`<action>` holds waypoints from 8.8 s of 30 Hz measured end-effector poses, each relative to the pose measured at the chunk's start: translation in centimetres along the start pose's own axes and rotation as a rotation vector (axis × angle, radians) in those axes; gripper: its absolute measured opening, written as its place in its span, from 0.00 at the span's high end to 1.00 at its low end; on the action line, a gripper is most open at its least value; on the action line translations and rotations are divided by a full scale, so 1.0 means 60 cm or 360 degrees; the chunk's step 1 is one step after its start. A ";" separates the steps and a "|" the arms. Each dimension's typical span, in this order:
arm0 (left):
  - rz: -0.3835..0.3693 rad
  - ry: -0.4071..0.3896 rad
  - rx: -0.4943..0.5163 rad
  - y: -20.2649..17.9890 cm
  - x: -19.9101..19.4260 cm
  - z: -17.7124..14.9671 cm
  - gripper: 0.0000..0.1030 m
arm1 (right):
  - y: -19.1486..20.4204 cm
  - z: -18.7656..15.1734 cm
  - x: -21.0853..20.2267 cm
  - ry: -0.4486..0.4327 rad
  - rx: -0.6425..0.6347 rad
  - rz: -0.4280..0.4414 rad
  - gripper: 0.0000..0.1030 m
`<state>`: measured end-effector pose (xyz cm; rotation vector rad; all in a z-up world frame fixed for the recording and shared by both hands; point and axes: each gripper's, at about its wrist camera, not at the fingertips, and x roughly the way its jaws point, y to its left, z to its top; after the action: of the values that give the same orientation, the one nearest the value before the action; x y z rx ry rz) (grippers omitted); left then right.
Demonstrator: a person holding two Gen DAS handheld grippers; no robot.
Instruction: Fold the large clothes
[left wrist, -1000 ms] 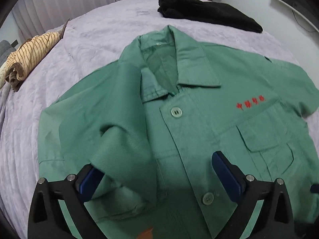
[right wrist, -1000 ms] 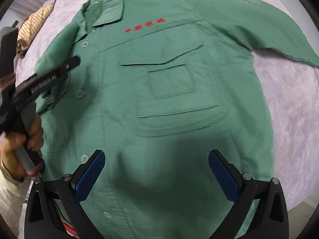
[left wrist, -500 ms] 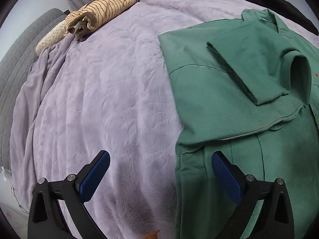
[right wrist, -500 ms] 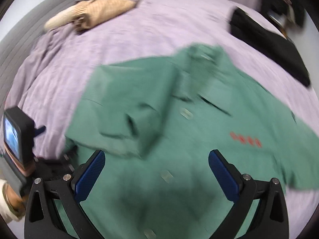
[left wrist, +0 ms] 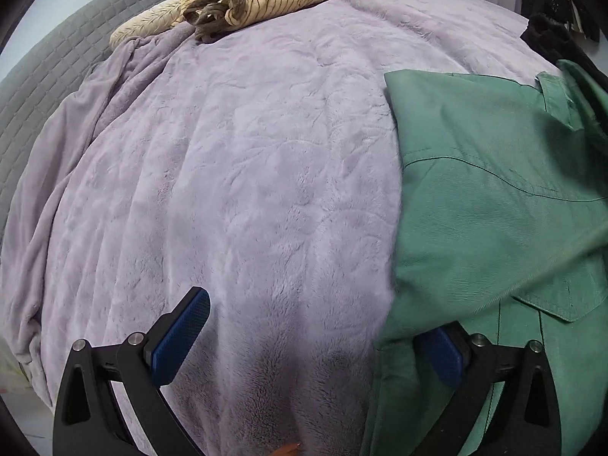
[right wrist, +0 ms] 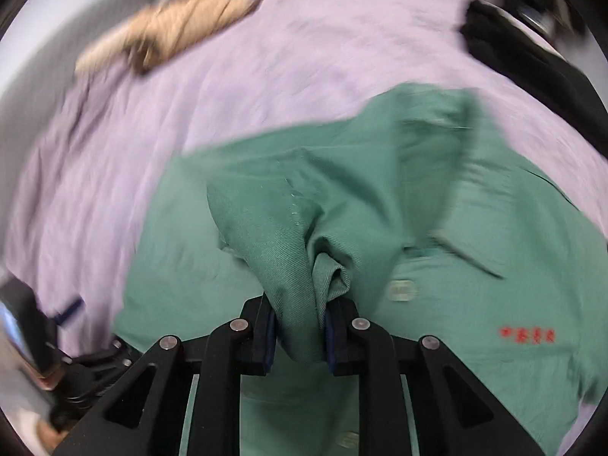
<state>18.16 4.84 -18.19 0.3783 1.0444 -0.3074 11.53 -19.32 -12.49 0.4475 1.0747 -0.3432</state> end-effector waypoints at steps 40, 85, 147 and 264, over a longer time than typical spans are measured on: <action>-0.0222 0.0162 0.0072 0.004 -0.017 0.050 0.00 | -0.300 -0.131 -0.016 0.0153 0.0949 0.0255 0.86; -0.0267 0.0379 0.0094 -0.063 -0.186 -0.046 0.00 | -0.287 -0.309 -0.210 0.0165 0.1094 0.0243 0.14; -0.0395 0.0407 0.0375 -0.296 -0.298 -0.038 0.00 | -0.386 -0.324 -0.206 0.0161 0.1282 0.0560 0.19; -0.0760 0.0314 0.0078 -0.232 -0.049 0.051 0.00 | -0.301 -0.197 -0.078 0.0098 0.0960 0.0337 0.38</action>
<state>13.33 -8.76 -16.38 0.2002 1.3192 -0.7346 -8.15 -28.62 -16.31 1.1068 0.9604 -0.4661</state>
